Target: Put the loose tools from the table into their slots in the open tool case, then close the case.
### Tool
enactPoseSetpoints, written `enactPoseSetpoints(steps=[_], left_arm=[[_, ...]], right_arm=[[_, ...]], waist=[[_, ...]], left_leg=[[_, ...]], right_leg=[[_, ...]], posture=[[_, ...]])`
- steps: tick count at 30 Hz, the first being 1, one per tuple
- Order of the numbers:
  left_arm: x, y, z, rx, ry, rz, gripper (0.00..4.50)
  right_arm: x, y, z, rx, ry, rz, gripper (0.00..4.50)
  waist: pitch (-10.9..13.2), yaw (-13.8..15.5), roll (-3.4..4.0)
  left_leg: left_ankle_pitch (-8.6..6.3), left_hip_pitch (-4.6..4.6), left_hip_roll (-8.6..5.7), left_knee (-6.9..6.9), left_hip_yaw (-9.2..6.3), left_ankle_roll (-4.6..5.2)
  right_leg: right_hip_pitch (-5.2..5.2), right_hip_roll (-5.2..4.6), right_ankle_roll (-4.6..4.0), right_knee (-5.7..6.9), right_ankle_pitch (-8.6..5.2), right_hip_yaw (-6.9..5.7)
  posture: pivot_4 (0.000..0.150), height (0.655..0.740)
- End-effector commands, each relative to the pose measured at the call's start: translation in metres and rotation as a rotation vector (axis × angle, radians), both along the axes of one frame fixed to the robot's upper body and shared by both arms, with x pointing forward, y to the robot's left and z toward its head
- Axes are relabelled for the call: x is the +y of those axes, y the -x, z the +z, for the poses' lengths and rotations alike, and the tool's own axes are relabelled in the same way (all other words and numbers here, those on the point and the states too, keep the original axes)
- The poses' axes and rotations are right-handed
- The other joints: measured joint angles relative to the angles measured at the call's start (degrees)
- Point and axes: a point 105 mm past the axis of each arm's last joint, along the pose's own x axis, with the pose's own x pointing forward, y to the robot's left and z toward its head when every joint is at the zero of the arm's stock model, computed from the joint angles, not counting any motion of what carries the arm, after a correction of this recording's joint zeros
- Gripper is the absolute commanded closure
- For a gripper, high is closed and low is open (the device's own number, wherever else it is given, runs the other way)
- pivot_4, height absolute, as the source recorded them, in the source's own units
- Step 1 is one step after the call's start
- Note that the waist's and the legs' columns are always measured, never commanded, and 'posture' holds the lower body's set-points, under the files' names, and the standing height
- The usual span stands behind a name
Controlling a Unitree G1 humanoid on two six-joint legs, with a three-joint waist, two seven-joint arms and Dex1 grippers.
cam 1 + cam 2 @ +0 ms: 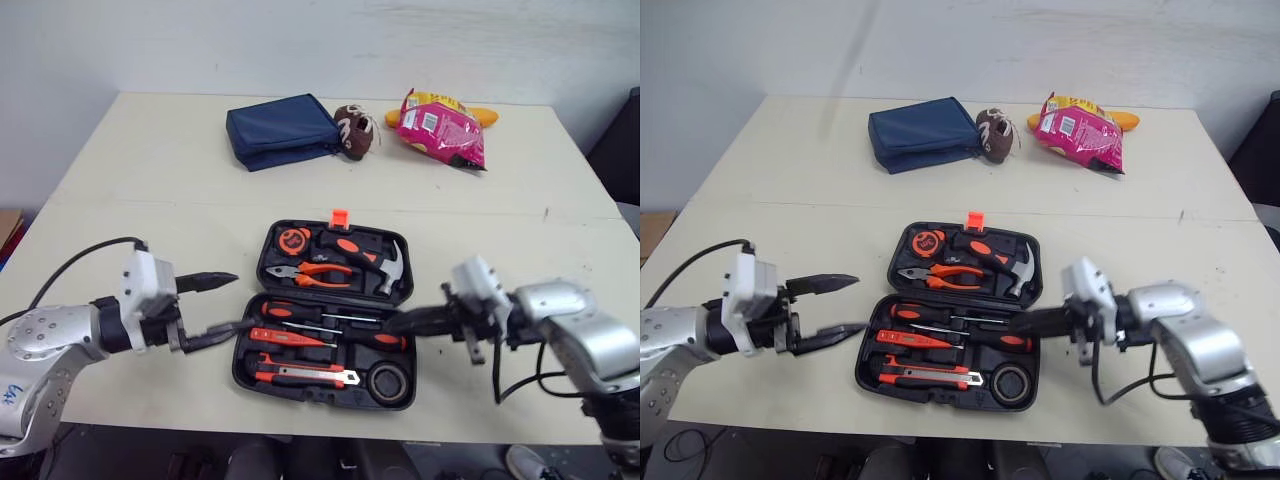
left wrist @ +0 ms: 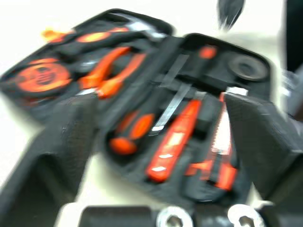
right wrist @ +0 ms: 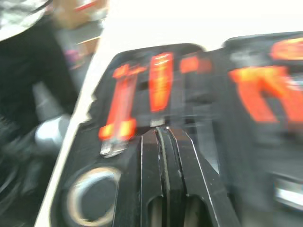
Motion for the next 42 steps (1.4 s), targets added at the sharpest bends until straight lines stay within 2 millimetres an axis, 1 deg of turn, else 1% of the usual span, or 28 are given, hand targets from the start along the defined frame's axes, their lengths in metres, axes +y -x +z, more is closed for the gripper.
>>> enactPoseSetpoints(steps=[1, 4, 5, 7, 9, 11, 13, 15, 17, 20, 24, 26, 29, 33, 37, 39, 42], left_arm=[[0.021, -0.018, -0.008, 0.007, -0.08, 0.101, 2.69], [0.02, -0.033, -0.026, 0.075, -0.083, 0.115, 4.09], [0.017, -0.036, -0.033, 0.097, -0.086, 0.101, 4.45], [0.014, -0.041, -0.046, 0.136, -0.113, 0.078, 4.45], [0.006, -0.045, -0.053, 0.142, -0.133, 0.041, 4.45], [-0.006, -0.048, -0.055, 0.141, -0.159, -0.012, 4.45], [-0.012, -0.057, -0.055, 0.135, -0.153, 0.002, 4.45], [-0.015, -0.062, -0.057, 0.144, -0.154, 0.006, 4.45], [-0.019, -0.062, -0.062, 0.152, -0.172, -0.012, 4.45], [-0.032, -0.067, -0.068, 0.143, -0.171, -0.029, 4.45], [-0.045, -0.074, -0.071, 0.127, -0.142, -0.035, 4.45], [-0.049, -0.076, -0.072, 0.126, -0.134, -0.036, 4.45], [-0.051, -0.083, -0.073, 0.113, -0.125, -0.009, 4.45], [-0.042, -0.099, -0.072, 0.09, -0.124, 0.081, 4.45], [-0.032, -0.102, -0.075, 0.1, -0.121, 0.106, 4.45], [-0.025, -0.104, -0.075, 0.094, -0.122, 0.137, 4.45], [-0.015, -0.102, -0.073, 0.096, -0.118, 0.154, 4.45]], right_arm=[[-0.028, -0.015, 0.003, -0.021, 0.046, -0.134, 4.5], [-0.052, -0.026, -0.016, 0.015, 0.186, -0.222, 4.5], [-0.054, -0.026, -0.021, 0.02, 0.217, -0.217, 4.5], [-0.048, -0.023, -0.029, 0.066, 0.225, -0.179, 4.5], [-0.041, -0.024, -0.038, 0.067, 0.225, -0.163, 4.5], [-0.035, -0.026, -0.048, 0.072, 0.244, -0.154, 4.5], [-0.028, -0.027, -0.055, 0.087, 0.248, -0.141, 4.5], [-0.021, -0.028, -0.056, 0.086, 0.232, -0.13, 4.5], [-0.016, -0.029, -0.057, 0.083, 0.218, -0.127, 4.5], [-0.007, -0.035, -0.057, 0.057, 0.194, -0.133, 4.5], [-0.006, -0.047, -0.058, -0.013, 0.219, -0.17, 4.5], [-0.007, -0.051, -0.058, -0.035, 0.223, -0.183, 4.5], [-0.008, -0.059, -0.057, -0.071, 0.231, -0.197, 4.5], [-0.006, -0.068, -0.058, -0.084, 0.239, -0.214, 4.5], [-0.006, -0.077, -0.06, -0.103, 0.26, -0.224, 4.5], [-0.006, -0.078, -0.059, -0.098, 0.256, -0.227, 4.5], [-0.01, -0.078, -0.061, -0.082, 0.27, -0.235, 4.5]], waist=[[0.0, 0.1, 0.0], [0.01, 0.56, 0.01], [0.0, 0.64, 0.02], [0.01, 0.67, 0.02], [0.0, 0.7, 0.03], [0.0, 0.72, 0.03], [0.0, 0.88, 0.03], [0.0, 0.91, 0.03], [0.0, 0.76, 0.03], [0.0, 0.65, 0.03], [-0.01, 0.87, 0.03], [-0.01, 0.91, 0.03], [-0.01, 0.92, 0.02], [-0.02, 0.93, 0.01], [-0.04, 0.66, 0.02], [-0.04, 0.63, 0.02], [-0.04, 0.55, 0.02]], left_leg=[[0.0, 0.0, -0.01, -0.01, 0.01, 0.0], [0.0, -0.02, -0.04, -0.04, 0.08, -0.01], [0.01, -0.08, -0.04, -0.04, 0.1, -0.02], [0.03, -0.11, -0.04, -0.04, 0.14, -0.07], [0.04, -0.19, 0.02, -0.03, 0.2, -0.16], [0.06, -0.27, 0.07, -0.02, 0.23, -0.2], [0.08, -0.43, 0.06, 0.06, 0.24, -0.22], [0.09, -0.9, 0.07, 0.39, 0.23, -0.22], [0.06, -0.95, 0.13, 0.69, 0.24, -0.2], [0.05, -0.92, 0.14, 0.82, 0.25, -0.19], [0.07, -0.88, 0.13, 0.97, 0.21, -0.19], [0.08, -0.81, 0.09, 0.98, 0.22, -0.17], [0.13, -0.77, 0.06, 1.04, 0.2, -0.09], [0.23, -0.77, 0.03, 1.07, 0.2, 0.04], [0.32, -0.76, 0.04, 1.04, 0.21, -0.02], [0.34, -0.75, 0.07, 1.02, 0.21, -0.06], [0.39, -0.74, 0.09, 1.01, 0.21, -0.13]], right_leg=[[-0.01, 0.0, 0.0, 0.0, 0.0, 0.01], [-0.04, -0.05, 0.0, -0.05, 0.0, 0.03], [-0.1, -0.05, 0.0, -0.07, 0.0, 0.03], [-0.14, -0.07, 0.01, -0.08, -0.01, 0.03], [-0.24, -0.02, 0.05, -0.08, -0.03, 0.02], [-0.35, 0.03, 0.05, -0.05, -0.03, 0.04], [-0.52, 0.03, 0.05, 0.01, -0.03, 0.04], [-0.91, 0.03, 0.07, 0.25, -0.02, 0.04], [-0.93, 0.05, 0.08, 0.37, -0.02, 0.04], [-0.91, 0.05, 0.08, 0.5, -0.02, 0.05], [-0.9, 0.05, 0.08, 0.75, 0.0, 0.05], [-0.86, 0.02, 0.09, 0.83, 0.01, 0.07], [-0.78, -0.01, 0.16, 0.83, 0.11, 0.08], [-0.74, -0.04, 0.15, 0.81, 0.32, 0.09], [-0.76, -0.03, 0.14, 0.84, 0.38, 0.09], [-0.77, 0.0, 0.13, 0.85, 0.38, 0.07], [-0.79, 0.02, 0.11, 0.87, 0.39, 0.07]], posture=[[0.15, 0.74], [0.15, 0.74], [0.15, 0.74], [0.15, 0.74], [0.15, 0.74], [0.15, 0.74], [0.15, 0.74], [0.15, 0.74], [0.15, 0.74], [0.15, 0.74], [0.15, 0.74], [0.15, 0.74], [0.15, 0.74], [0.15, 0.74], [0.15, 0.74], [0.15, 0.74], [0.15, 0.74]])
